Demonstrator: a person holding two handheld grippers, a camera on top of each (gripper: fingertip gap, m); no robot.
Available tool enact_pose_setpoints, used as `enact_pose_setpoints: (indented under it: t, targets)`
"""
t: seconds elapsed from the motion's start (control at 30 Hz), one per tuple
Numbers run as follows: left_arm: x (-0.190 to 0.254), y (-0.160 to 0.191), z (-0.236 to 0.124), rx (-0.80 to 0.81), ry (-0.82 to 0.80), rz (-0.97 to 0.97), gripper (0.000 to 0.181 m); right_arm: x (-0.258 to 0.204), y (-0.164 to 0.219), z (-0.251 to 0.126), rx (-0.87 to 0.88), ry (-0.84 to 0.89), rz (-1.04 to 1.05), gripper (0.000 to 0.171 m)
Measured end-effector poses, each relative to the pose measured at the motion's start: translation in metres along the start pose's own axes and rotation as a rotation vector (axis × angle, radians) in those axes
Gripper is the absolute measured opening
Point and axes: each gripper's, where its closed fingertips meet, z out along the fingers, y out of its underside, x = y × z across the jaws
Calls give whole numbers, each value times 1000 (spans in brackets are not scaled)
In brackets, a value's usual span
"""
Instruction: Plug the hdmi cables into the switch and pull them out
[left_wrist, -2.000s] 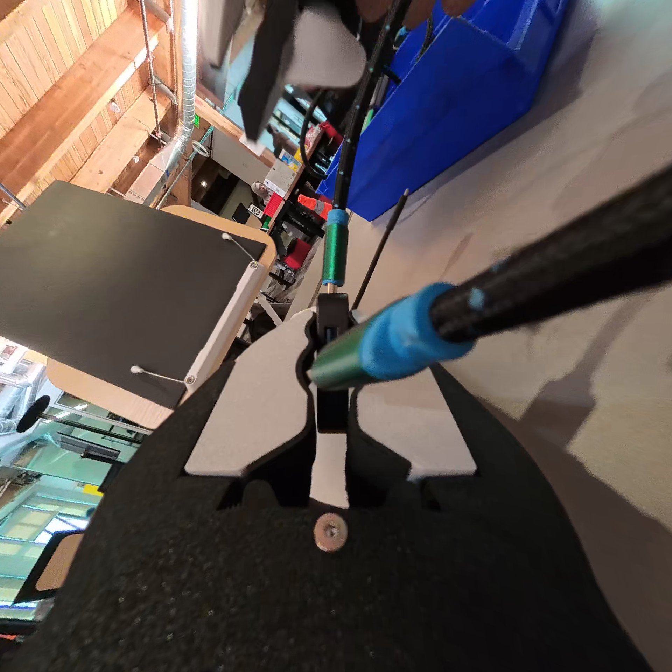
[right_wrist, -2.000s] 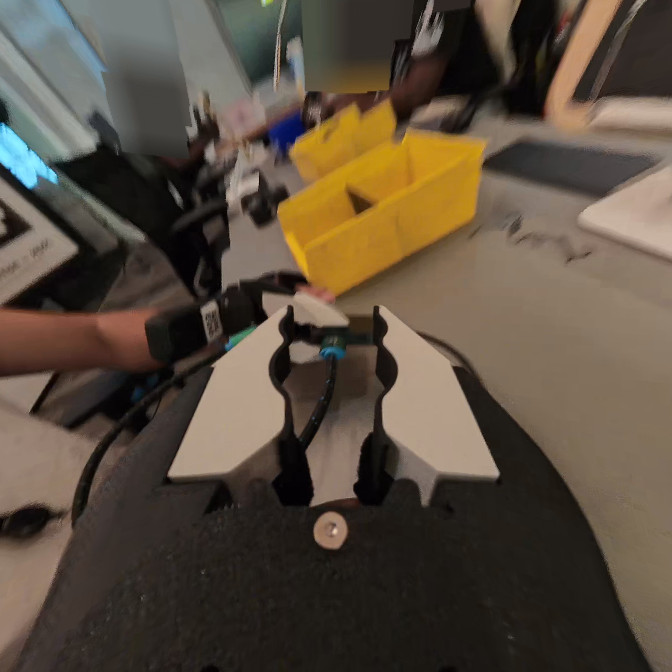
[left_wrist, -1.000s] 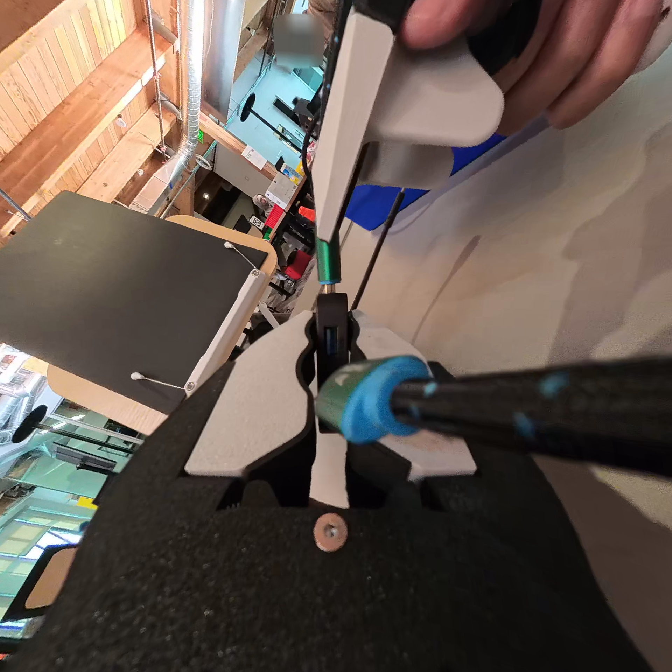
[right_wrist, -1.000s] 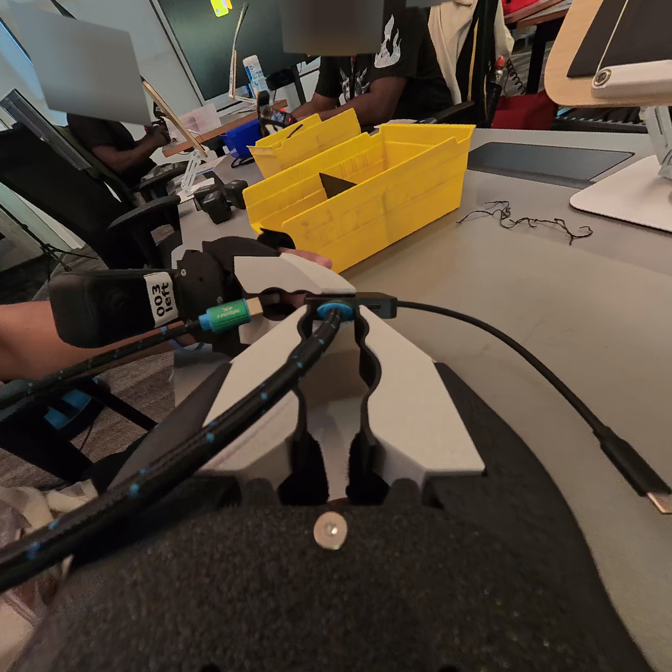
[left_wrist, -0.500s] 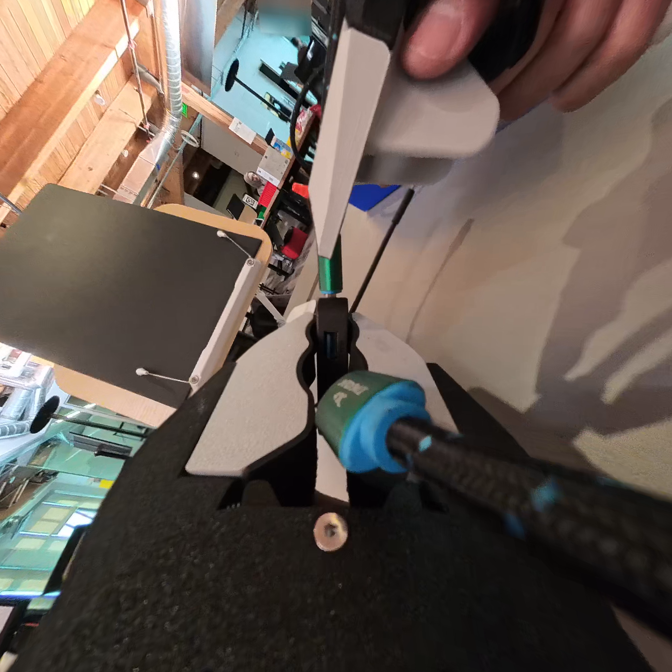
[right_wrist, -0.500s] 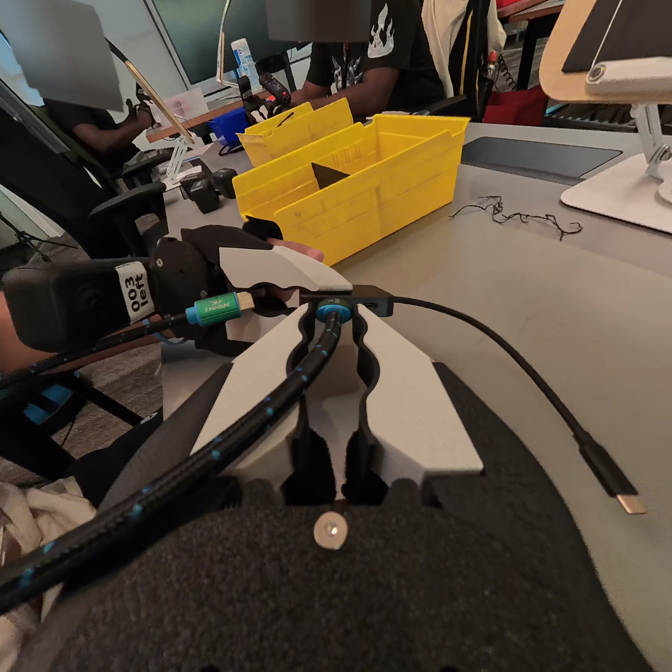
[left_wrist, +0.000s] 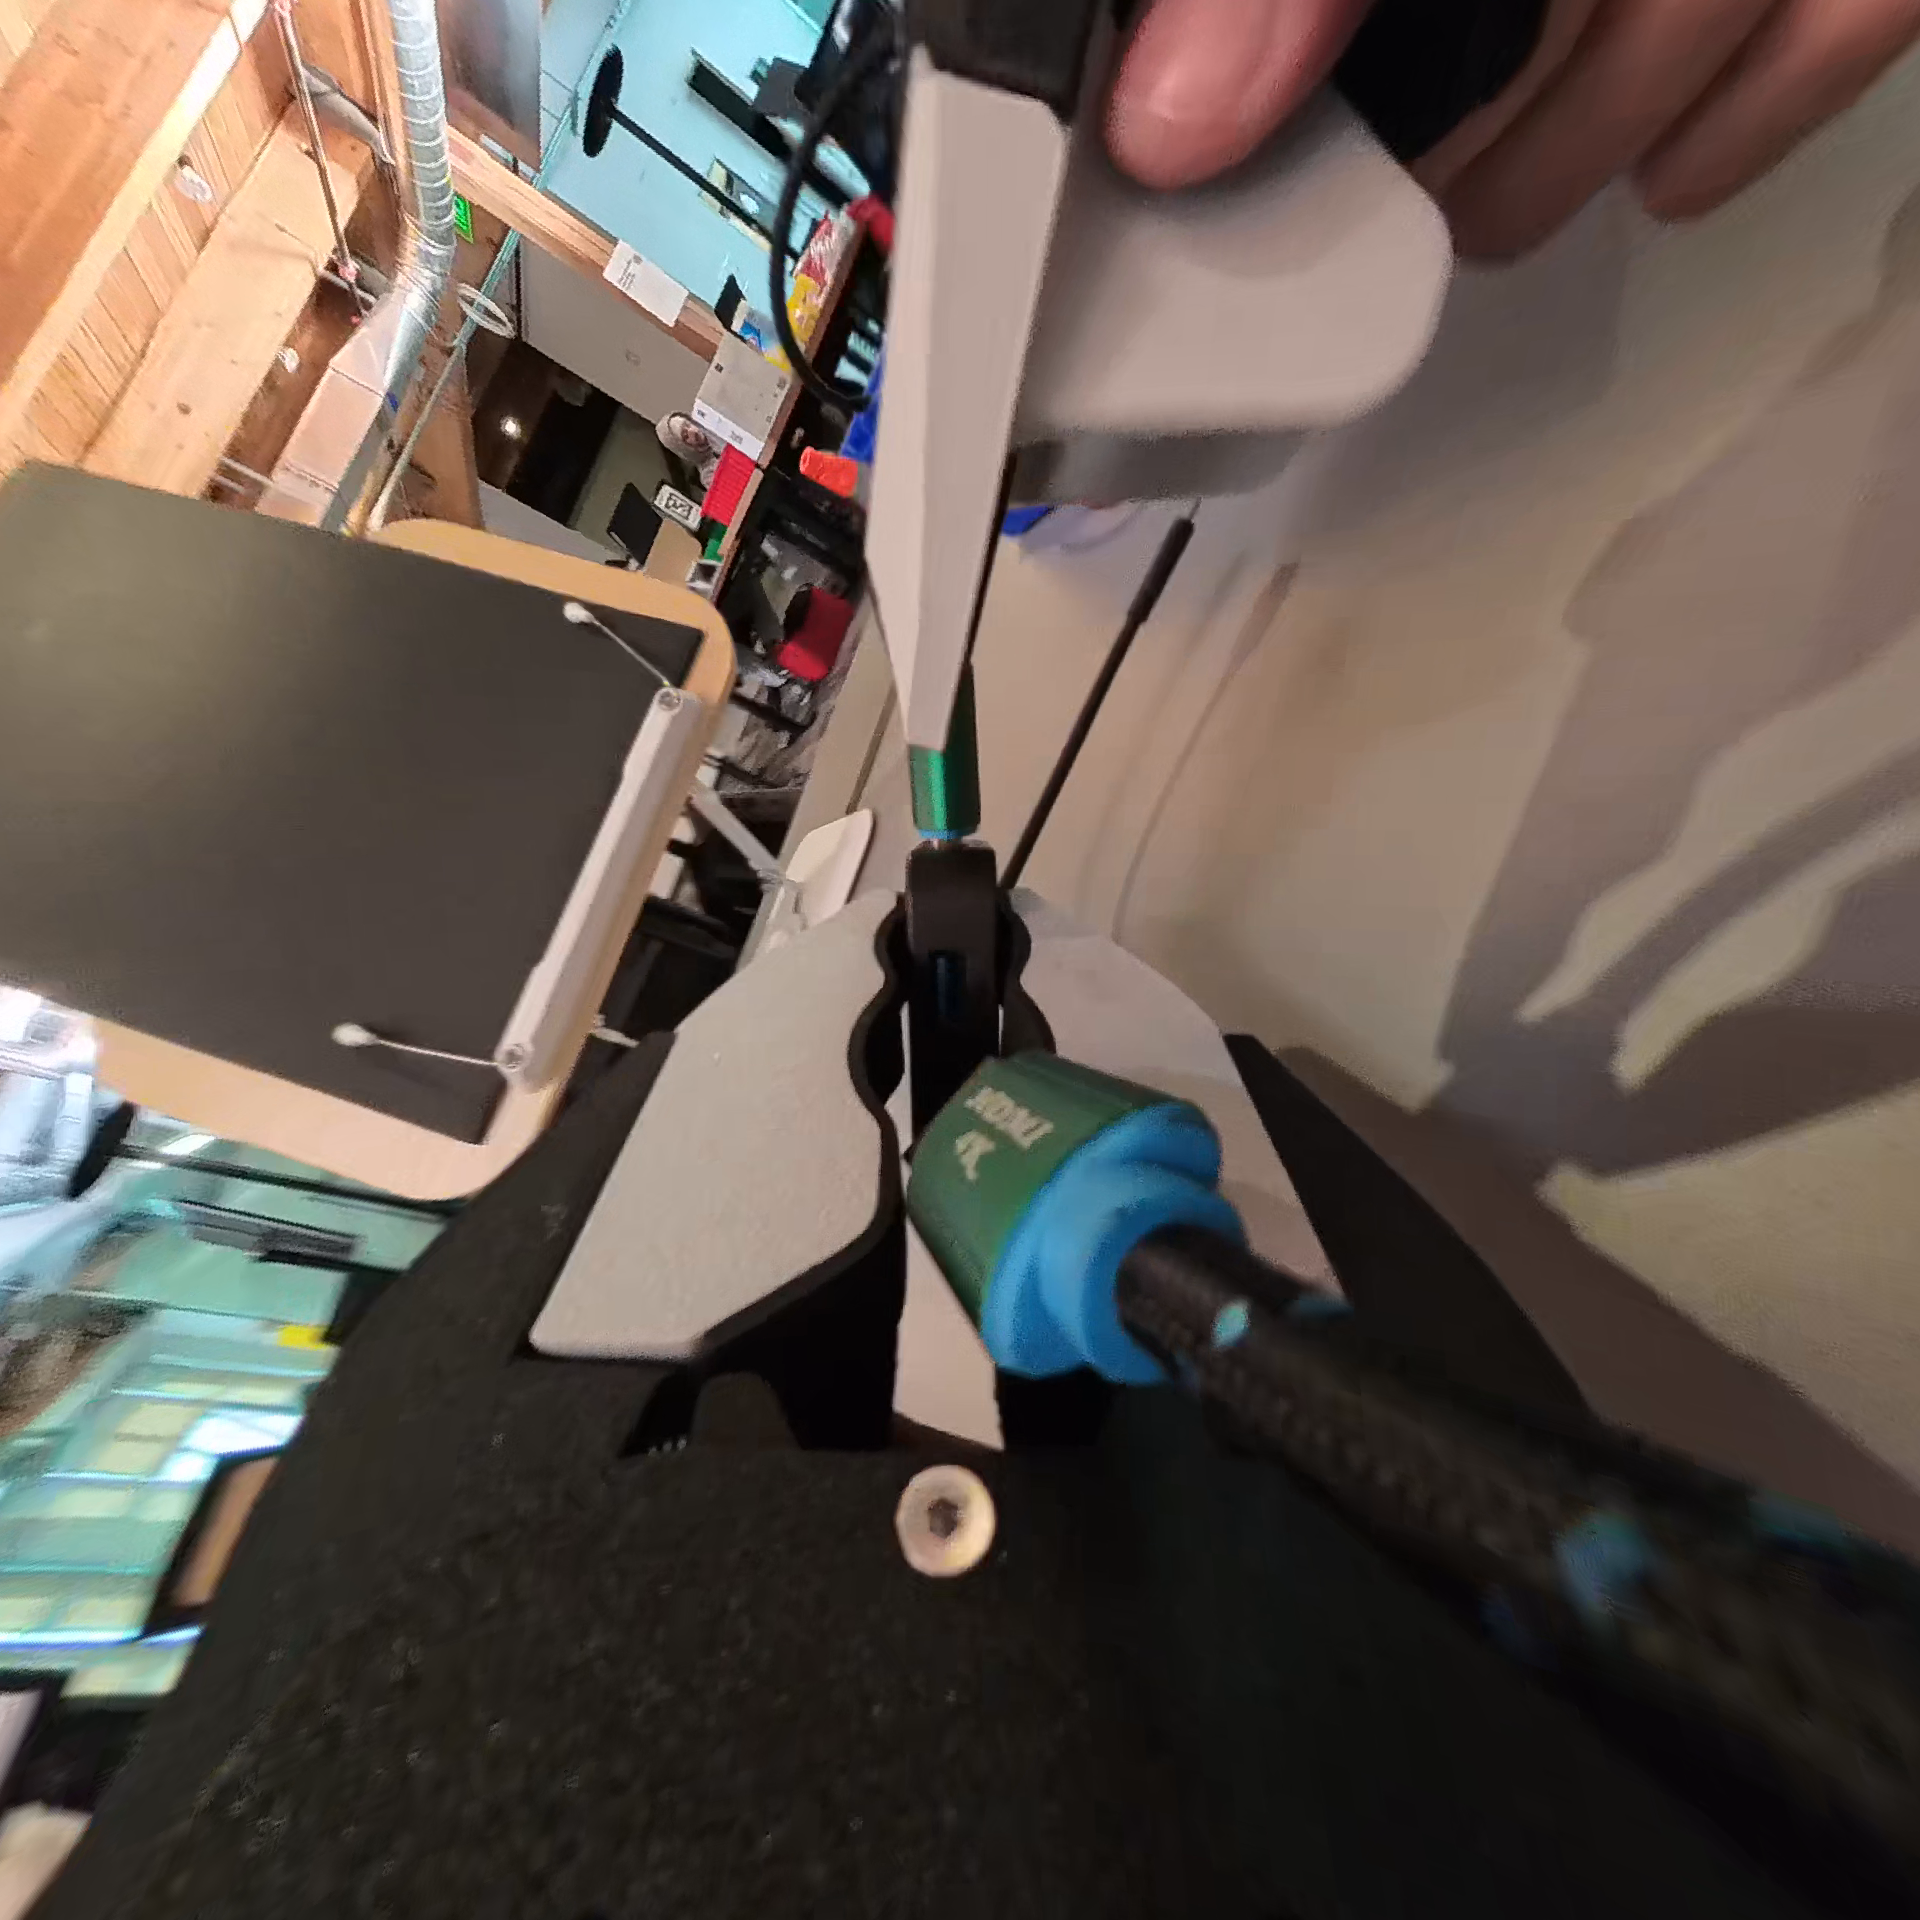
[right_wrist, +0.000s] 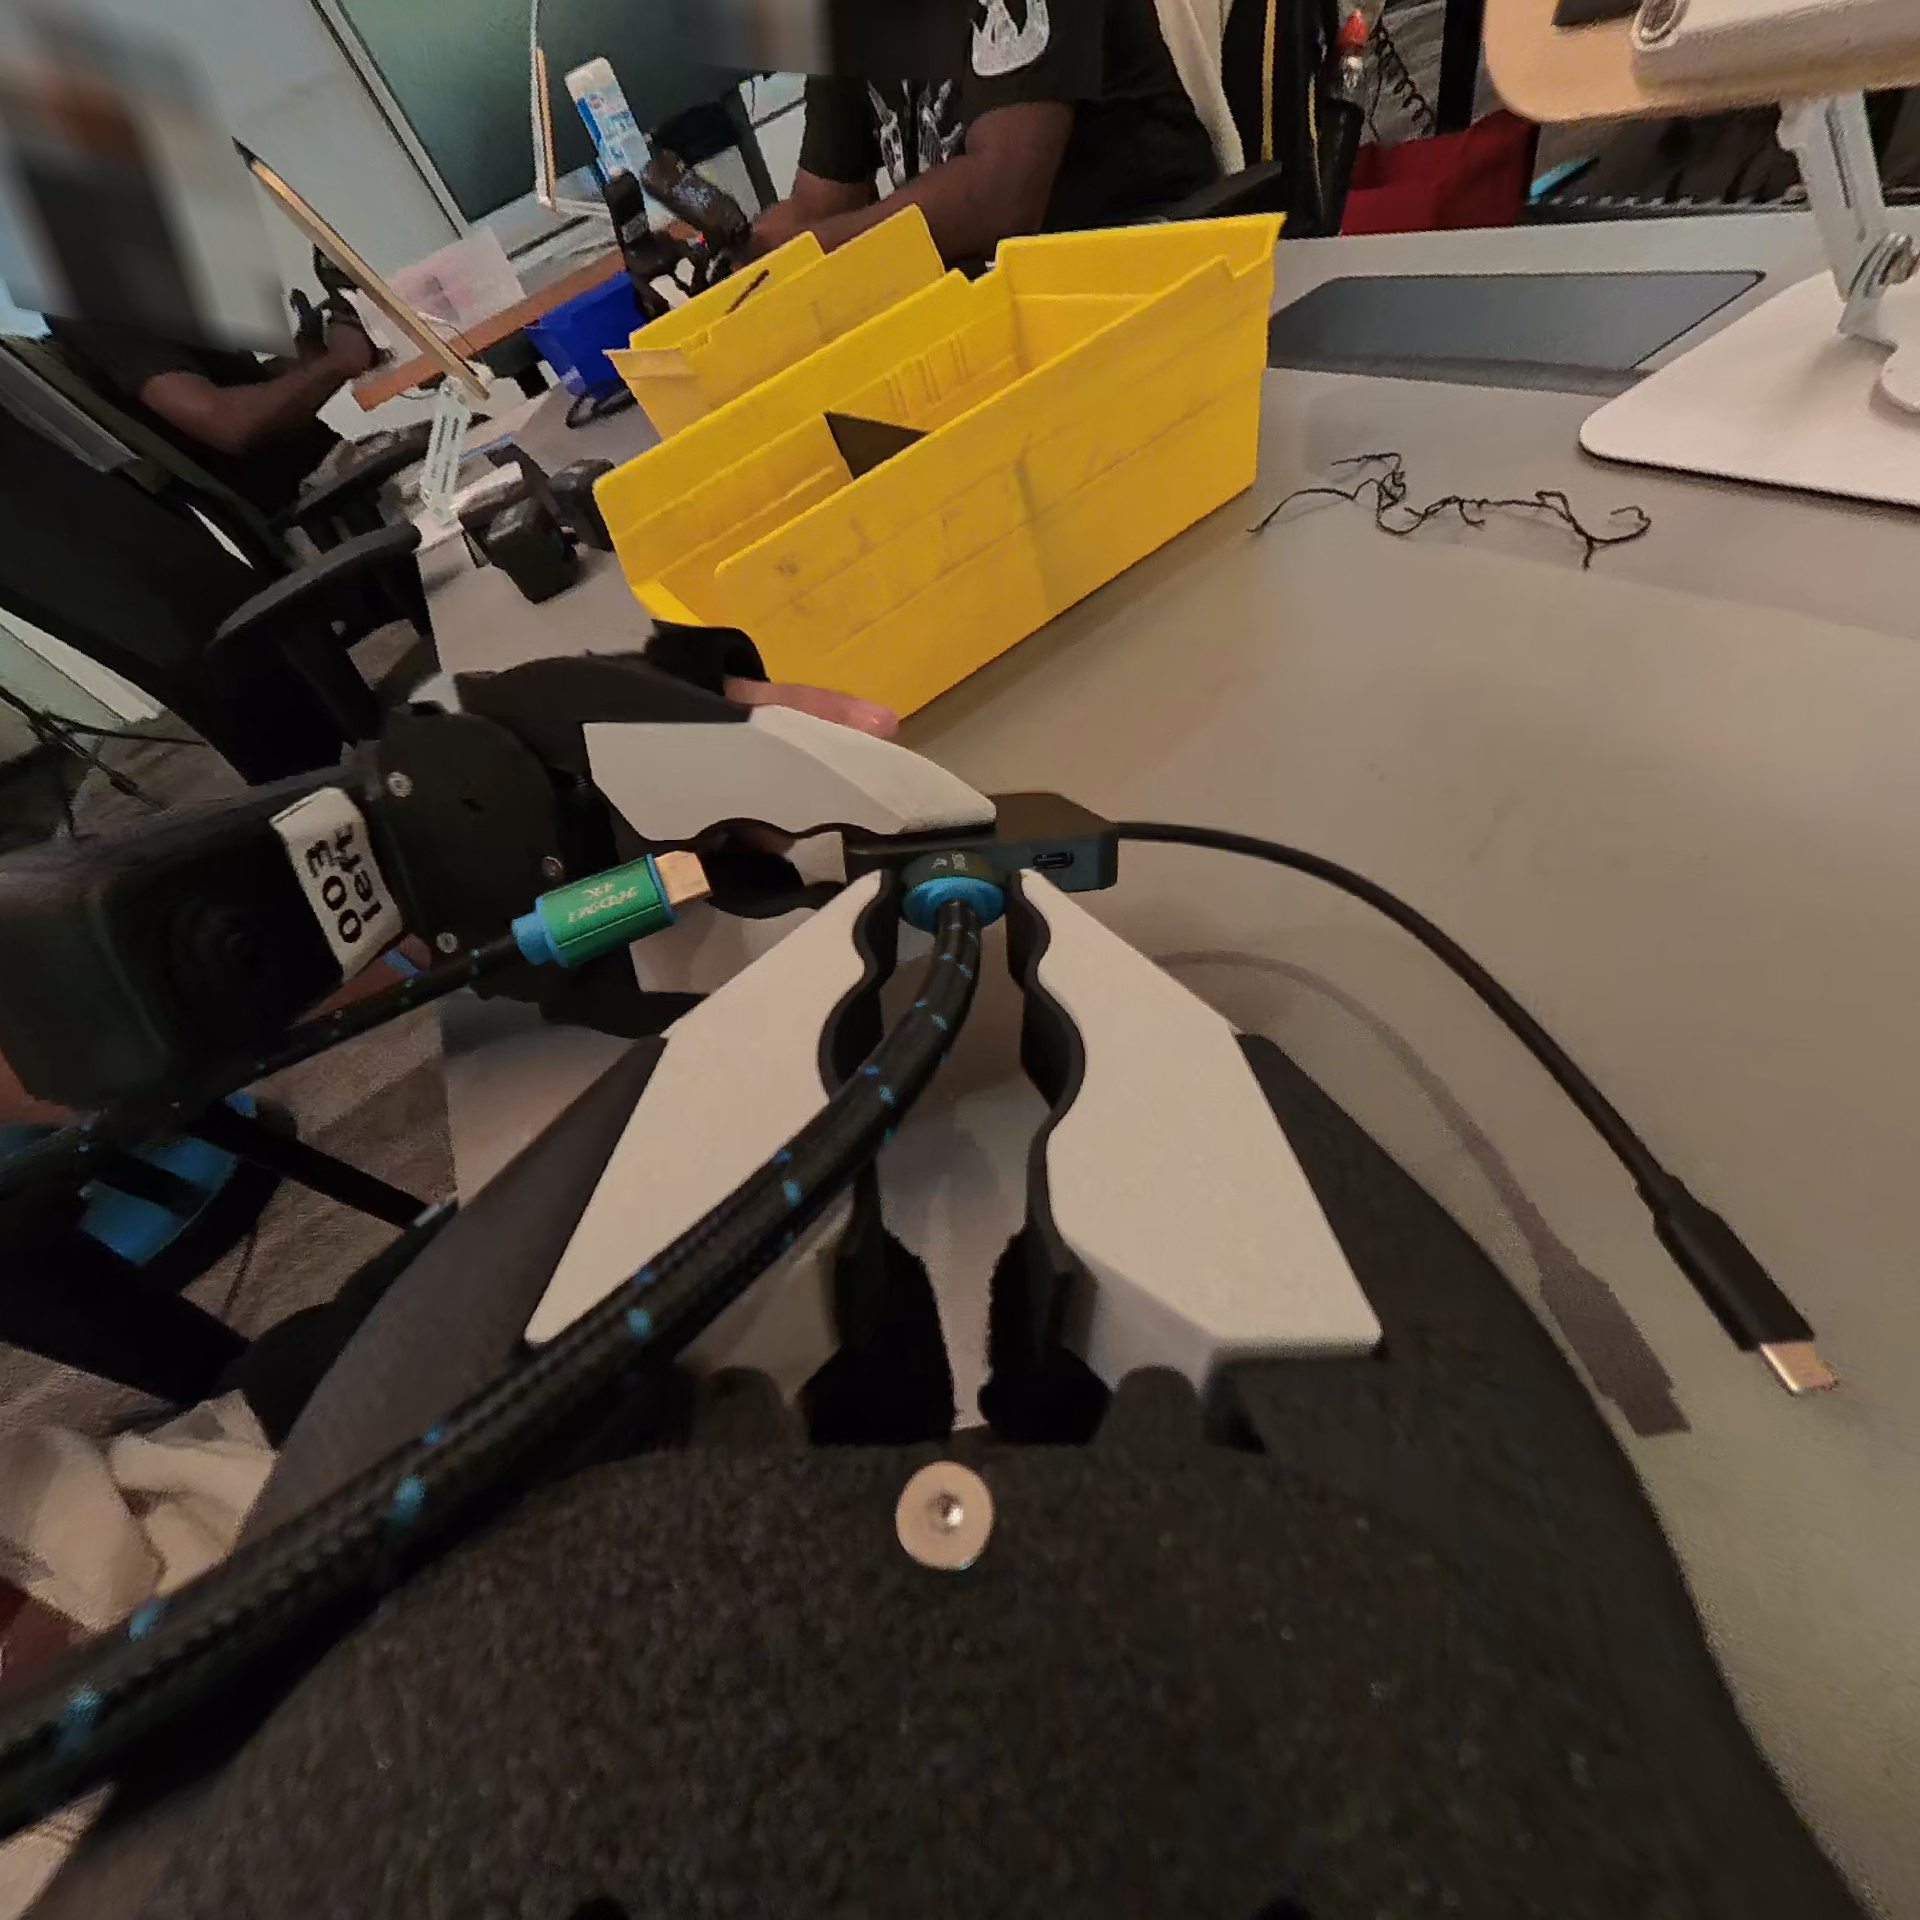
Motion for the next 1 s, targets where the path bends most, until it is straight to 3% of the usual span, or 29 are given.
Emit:
enact_pose_setpoints:
  t: [0.17, 0.23, 0.33, 0.43, 0.53, 0.73, 0.83, 0.9, 1.0]
  targets:
    - [-21, -5, -5, 59, -5, -276, 13, -11, -26, -13, 121, -55, -46, 26]
    - [-34, 1, -8, 91, 17, -484, 13, -8, -33, -23, 164, -56, -45, 30]
    - [-41, -5, -15, 222, 214, -877, 13, 0, -33, -33, 173, -46, -51, 37]
    - [-34, -26, -30, 373, 548, -1143, 13, -2, -31, -36, 167, -47, -136, 44]
    - [-9, -35, -44, 359, 775, -1097, 13, -22, -21, -30, 88, -119, -251, 45]
    - [13, -49, -43, 333, 819, -1010, 13, -39, 6, -11, -82, -159, -268, 43]
    - [16, -51, -43, 319, 806, -960, 14, -43, 17, -9, -148, -197, -263, 25]
    - [11, -47, -40, 291, 750, -974, 23, -39, 16, -15, -163, -199, -256, 12]
    - [10, -33, -39, 192, 700, -962, 50, -21, -1, -33, -112, -143, -260, 12]
